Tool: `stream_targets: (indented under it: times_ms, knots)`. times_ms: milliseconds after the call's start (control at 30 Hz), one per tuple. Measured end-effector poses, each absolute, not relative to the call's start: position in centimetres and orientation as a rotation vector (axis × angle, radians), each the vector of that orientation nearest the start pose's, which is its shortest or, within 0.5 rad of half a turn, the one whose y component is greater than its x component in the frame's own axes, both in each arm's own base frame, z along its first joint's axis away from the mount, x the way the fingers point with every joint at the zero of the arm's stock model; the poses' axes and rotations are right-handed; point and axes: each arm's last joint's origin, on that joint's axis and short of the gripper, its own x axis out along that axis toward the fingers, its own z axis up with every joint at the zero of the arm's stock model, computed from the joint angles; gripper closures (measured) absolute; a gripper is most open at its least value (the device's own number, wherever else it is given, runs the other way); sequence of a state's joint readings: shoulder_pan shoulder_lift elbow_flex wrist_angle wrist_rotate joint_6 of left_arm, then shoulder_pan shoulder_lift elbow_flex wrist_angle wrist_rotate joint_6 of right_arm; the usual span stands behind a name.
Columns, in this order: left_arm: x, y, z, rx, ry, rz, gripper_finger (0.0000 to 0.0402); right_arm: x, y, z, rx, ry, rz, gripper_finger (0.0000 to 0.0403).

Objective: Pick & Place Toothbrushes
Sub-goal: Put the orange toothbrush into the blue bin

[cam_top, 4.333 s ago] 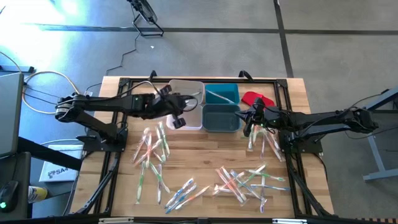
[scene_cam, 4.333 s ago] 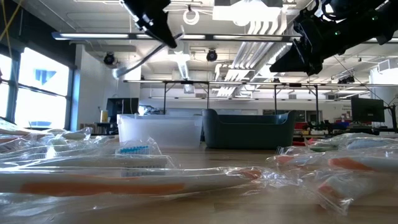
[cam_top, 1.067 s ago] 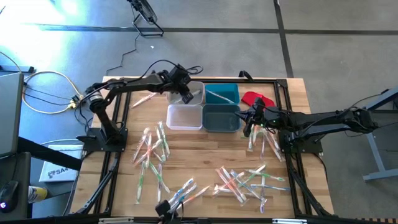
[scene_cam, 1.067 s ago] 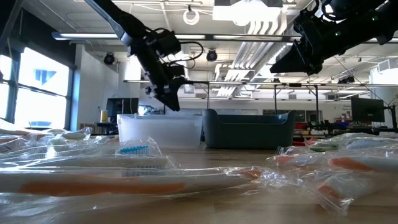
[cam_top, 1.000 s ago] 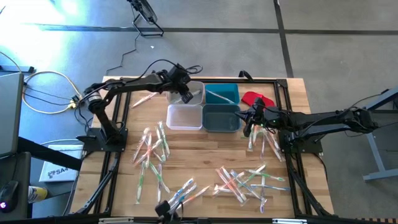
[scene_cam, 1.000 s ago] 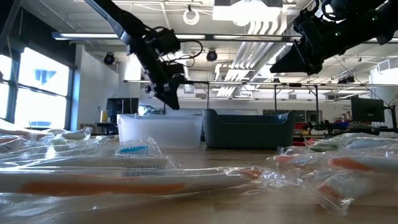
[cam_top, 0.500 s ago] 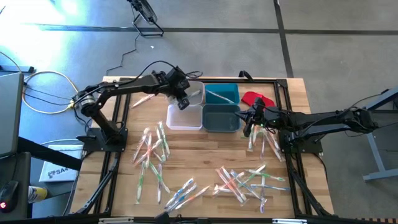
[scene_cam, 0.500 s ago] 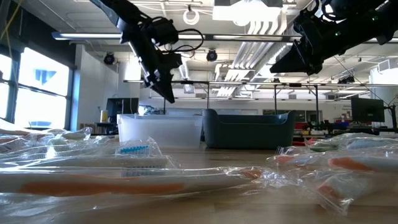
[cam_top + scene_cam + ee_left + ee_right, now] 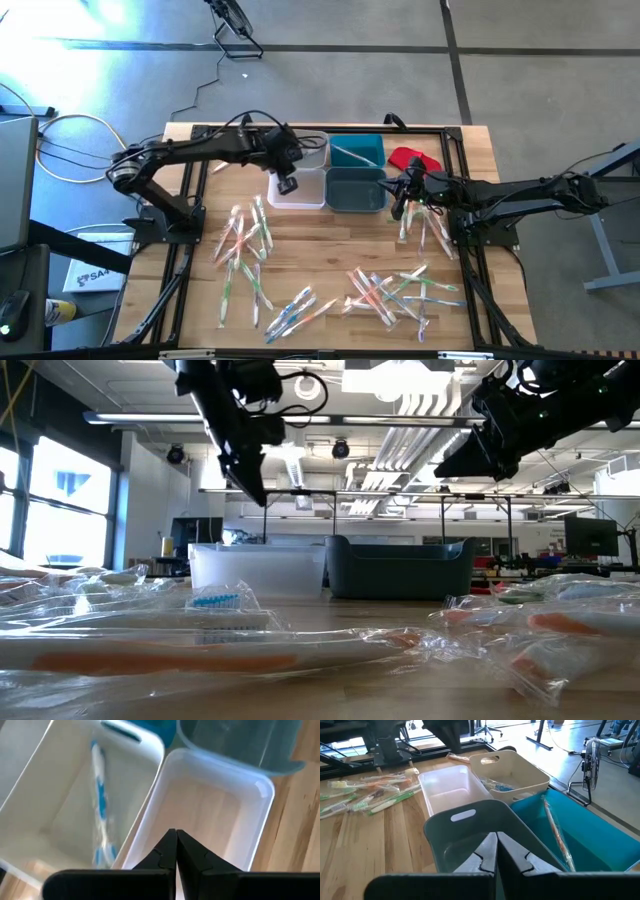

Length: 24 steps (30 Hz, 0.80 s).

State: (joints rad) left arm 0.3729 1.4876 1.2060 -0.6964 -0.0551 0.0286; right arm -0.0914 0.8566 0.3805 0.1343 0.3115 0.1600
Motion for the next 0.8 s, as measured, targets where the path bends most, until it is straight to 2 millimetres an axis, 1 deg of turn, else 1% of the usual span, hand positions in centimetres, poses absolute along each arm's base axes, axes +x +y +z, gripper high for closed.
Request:
stream_targets:
  times_ms: [133,233,400,567,800]
  knots:
    - [27.0,10.8,28.4,-0.158,1.002,0.42,0.0401,18.0,-2.5,21.1,0.117,0.319,-0.426,0.04]
    - [26.3,10.1,29.0,-0.176,1.005,0.426,0.0401,18.0,-2.5,21.1,0.117,0.321,-0.426,0.04]
    - [25.1,9.7,30.1,-0.192,0.996,0.439,0.0401,18.0,-2.5,21.1,0.117,0.323,-0.426,0.04]
    - [24.1,9.4,30.4,-0.213,1.028,0.463,0.0401,18.0,-2.5,21.1,0.117,0.324,-0.426,0.04]
    - [23.6,9.7,30.2,-0.128,1.084,0.605,0.0401,18.0,-2.5,21.1,0.117,0.323,-0.426,0.04]
